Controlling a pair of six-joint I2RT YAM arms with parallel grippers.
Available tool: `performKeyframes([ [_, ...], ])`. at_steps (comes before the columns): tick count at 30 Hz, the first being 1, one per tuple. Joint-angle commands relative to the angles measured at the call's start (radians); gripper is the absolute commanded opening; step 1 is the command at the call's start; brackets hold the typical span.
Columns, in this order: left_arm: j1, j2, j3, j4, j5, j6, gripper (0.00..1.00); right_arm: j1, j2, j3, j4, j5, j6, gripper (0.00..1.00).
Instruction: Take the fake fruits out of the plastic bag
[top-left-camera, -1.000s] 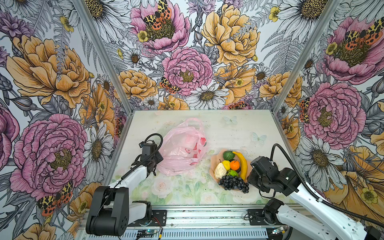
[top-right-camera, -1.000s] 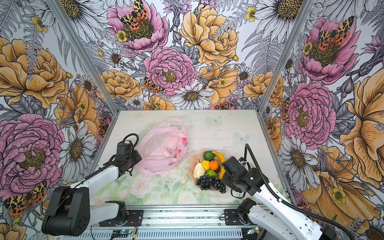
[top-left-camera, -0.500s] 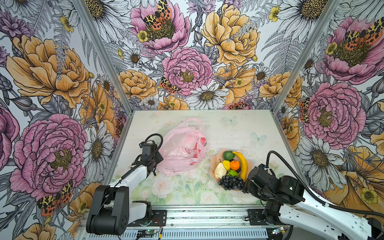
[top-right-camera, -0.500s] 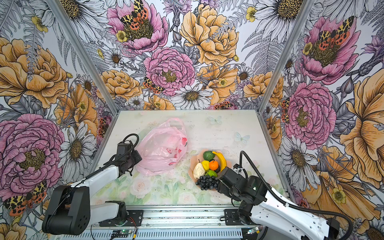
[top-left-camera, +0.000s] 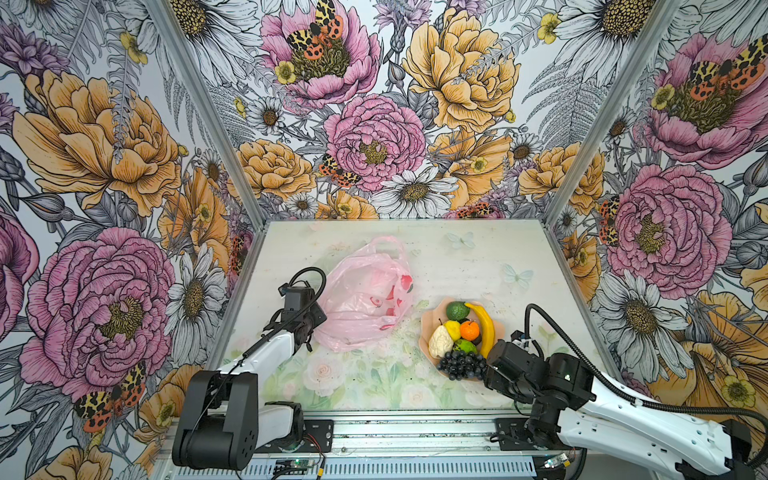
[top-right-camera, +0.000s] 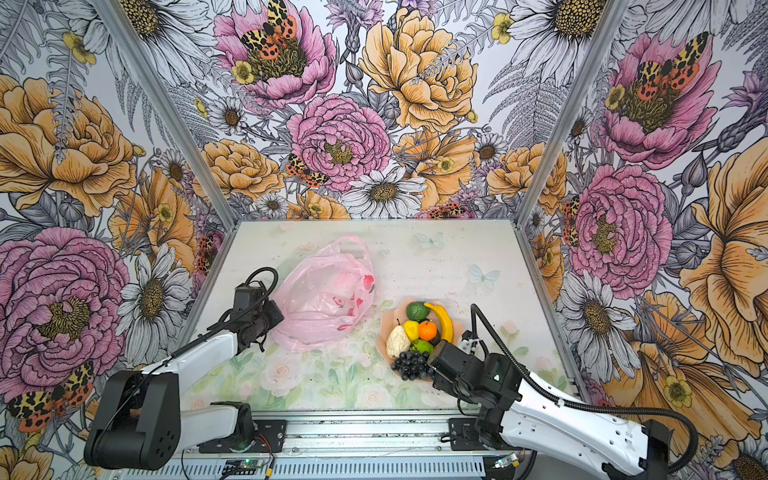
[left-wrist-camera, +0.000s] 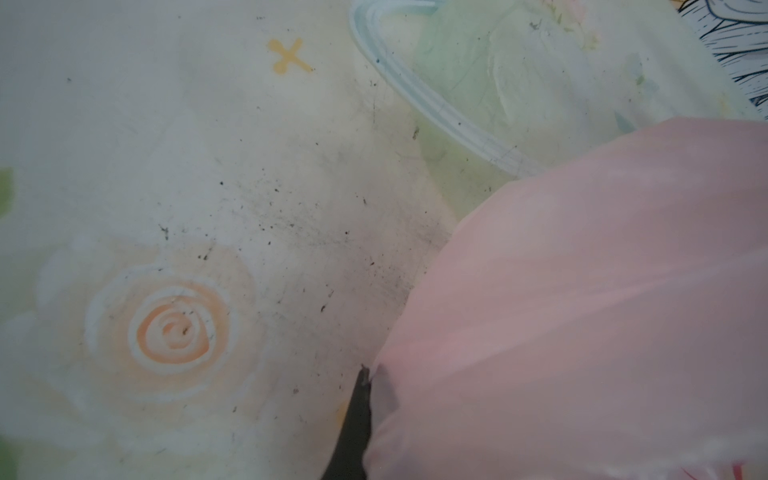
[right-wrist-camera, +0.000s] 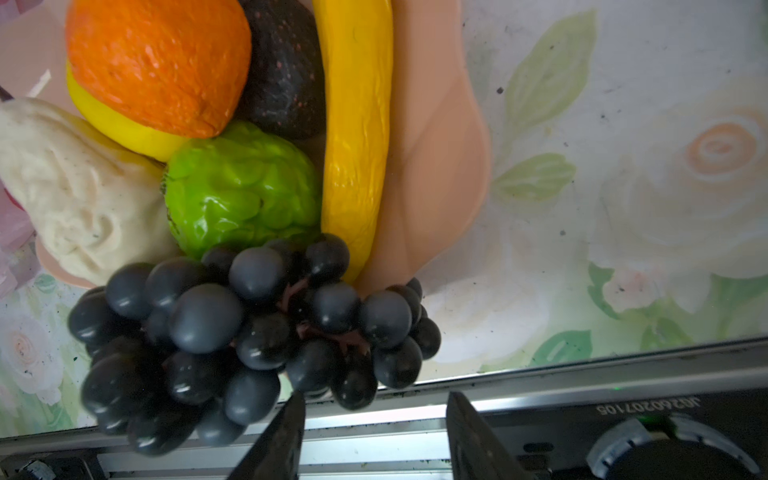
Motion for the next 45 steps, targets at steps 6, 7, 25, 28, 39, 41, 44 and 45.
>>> performKeyframes([
  [6, 0.007, 0.006, -0.002, 0.026, 0.015, 0.014, 0.03, 0.001, 0.071, 0.003, 0.078, 0.063, -0.057, 0.52],
  [7, 0.007, 0.005, -0.002, 0.026, 0.015, 0.015, 0.03, 0.001, 0.080, 0.003, 0.084, 0.066, -0.064, 0.51],
  [25, 0.007, 0.005, -0.001, 0.025, 0.012, 0.015, 0.03, -0.024, 0.169, 0.078, 0.085, 0.152, -0.181, 0.17],
  [28, 0.006, 0.005, -0.001, 0.025, 0.013, 0.015, 0.03, -0.029, 0.177, 0.078, 0.086, 0.151, -0.191, 0.17],
  [39, 0.007, 0.004, -0.002, 0.023, 0.012, 0.015, 0.03, -0.113, 0.216, 0.091, 0.103, 0.151, -0.281, 0.32],
  [41, 0.006, 0.004, -0.002, 0.023, 0.011, 0.015, 0.03, -0.124, 0.216, 0.080, 0.124, 0.128, -0.287, 0.33],
  [44, 0.007, 0.002, -0.002, 0.023, 0.011, 0.015, 0.03, -0.133, 0.211, 0.058, 0.152, 0.093, -0.282, 0.33],
  [45, 0.006, 0.003, -0.002, 0.023, 0.010, 0.015, 0.03, -0.134, 0.208, 0.052, 0.158, 0.079, -0.278, 0.33],
])
